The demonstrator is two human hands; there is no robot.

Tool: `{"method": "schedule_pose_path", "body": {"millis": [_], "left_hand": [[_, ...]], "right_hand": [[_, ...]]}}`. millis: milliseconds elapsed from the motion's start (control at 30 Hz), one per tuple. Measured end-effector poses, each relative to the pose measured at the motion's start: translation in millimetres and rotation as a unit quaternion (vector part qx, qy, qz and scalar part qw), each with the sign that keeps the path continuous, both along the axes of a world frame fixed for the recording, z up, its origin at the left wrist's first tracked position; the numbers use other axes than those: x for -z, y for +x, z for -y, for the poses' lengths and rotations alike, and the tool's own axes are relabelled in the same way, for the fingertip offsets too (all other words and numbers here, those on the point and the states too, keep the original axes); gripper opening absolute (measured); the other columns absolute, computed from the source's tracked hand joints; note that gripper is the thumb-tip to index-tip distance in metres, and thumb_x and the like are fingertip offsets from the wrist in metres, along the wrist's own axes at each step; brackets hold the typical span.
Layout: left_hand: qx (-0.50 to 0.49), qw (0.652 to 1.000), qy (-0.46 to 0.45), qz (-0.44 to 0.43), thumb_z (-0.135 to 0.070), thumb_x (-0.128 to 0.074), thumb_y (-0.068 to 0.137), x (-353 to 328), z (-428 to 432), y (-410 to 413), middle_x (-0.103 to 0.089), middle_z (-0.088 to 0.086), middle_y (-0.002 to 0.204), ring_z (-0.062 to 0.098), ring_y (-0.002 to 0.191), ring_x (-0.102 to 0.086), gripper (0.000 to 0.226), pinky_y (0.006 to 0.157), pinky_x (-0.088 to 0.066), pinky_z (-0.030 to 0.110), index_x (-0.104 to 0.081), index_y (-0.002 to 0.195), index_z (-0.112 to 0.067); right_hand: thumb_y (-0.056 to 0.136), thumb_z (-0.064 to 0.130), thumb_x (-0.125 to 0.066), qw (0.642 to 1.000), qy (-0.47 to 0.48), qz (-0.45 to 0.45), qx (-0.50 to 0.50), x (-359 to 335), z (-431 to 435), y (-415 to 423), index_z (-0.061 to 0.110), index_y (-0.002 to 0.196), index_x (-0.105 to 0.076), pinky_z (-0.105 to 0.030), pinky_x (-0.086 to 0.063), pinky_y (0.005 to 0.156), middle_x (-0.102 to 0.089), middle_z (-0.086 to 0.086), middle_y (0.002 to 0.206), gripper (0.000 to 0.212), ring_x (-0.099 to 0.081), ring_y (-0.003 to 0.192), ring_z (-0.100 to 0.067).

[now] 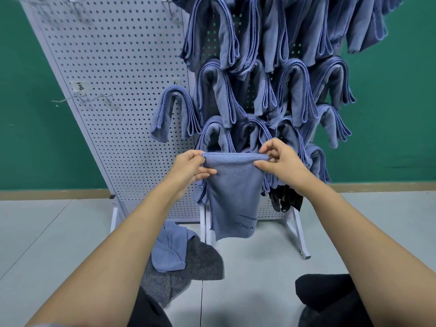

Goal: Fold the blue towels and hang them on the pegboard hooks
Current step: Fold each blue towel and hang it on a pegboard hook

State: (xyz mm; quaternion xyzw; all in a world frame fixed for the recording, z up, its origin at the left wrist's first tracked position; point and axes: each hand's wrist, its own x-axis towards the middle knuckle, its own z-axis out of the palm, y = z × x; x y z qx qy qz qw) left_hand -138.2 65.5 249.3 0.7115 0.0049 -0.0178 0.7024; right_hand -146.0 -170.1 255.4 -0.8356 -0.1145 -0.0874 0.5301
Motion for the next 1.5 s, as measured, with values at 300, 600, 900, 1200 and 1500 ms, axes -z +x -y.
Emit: {"method": "schedule_pose_path", "body": {"millis": [300, 600, 900, 1200, 1500], "left_hand": [[0.005, 0.987, 0.129, 0.097, -0.007, -0.073, 0.081, 8, 15, 3, -0.062, -0.003, 0.072, 0.002, 0.062, -0.054, 0.010, 0.059, -0.042, 0.016, -0.069, 0.089, -0.011], [0.131, 0.981, 0.087, 0.112, -0.005, -0.066, 0.087, 11, 41, -2, -0.066, -0.002, 0.083, 0.003, 0.075, -0.060, 0.012, 0.072, -0.049, 0.015, -0.065, 0.093, -0.014], [0.015, 0.997, 0.008, 0.082, -0.001, -0.068, 0.084, 12, 33, -1, -0.068, 0.004, 0.094, 0.013, 0.085, -0.063, 0.022, 0.066, -0.049, 0.017, -0.063, 0.104, -0.011], [-0.043, 0.995, -0.043, -0.078, -0.010, -0.069, 0.086, 34, 13, -6, -0.063, 0.002, 0.091, 0.011, 0.072, -0.055, 0.047, 0.061, -0.044, 0.021, -0.050, 0.129, -0.007], [0.024, 0.928, -0.277, -0.248, -0.034, -0.073, 0.077, 33, -22, -16, -0.072, 0.014, 0.085, 0.029, 0.076, -0.065, 0.030, 0.077, -0.054, 0.043, -0.075, 0.083, -0.005]], "right_hand": [[0.086, 0.007, -0.067, 0.999, -0.042, -0.007, 0.004, 0, 8, -3, 0.013, 0.104, -0.054, -0.010, -0.040, 0.058, -0.054, 0.000, 0.076, 0.023, -0.043, 0.056, -0.004], [0.073, 0.035, -0.080, 0.972, -0.231, 0.022, -0.043, 7, 4, 1, 0.023, 0.122, -0.057, -0.032, -0.040, 0.101, -0.061, 0.007, 0.116, 0.055, -0.051, 0.114, -0.013], [0.088, 0.041, -0.059, 0.952, -0.294, 0.074, 0.036, -12, -23, 1, 0.025, 0.088, -0.066, -0.034, -0.045, 0.069, -0.062, 0.009, 0.076, 0.017, -0.057, 0.080, -0.014], [0.088, 0.035, -0.062, 0.958, -0.264, 0.102, 0.041, -79, -43, 9, 0.006, 0.082, -0.067, -0.035, -0.045, 0.067, -0.066, -0.014, 0.079, 0.030, -0.059, 0.073, -0.025], [0.090, 0.024, -0.063, 0.987, -0.028, 0.155, 0.038, -153, -40, -7, -0.002, 0.085, -0.067, -0.020, -0.038, 0.061, -0.057, -0.006, 0.074, 0.027, -0.047, 0.068, -0.008]]}}
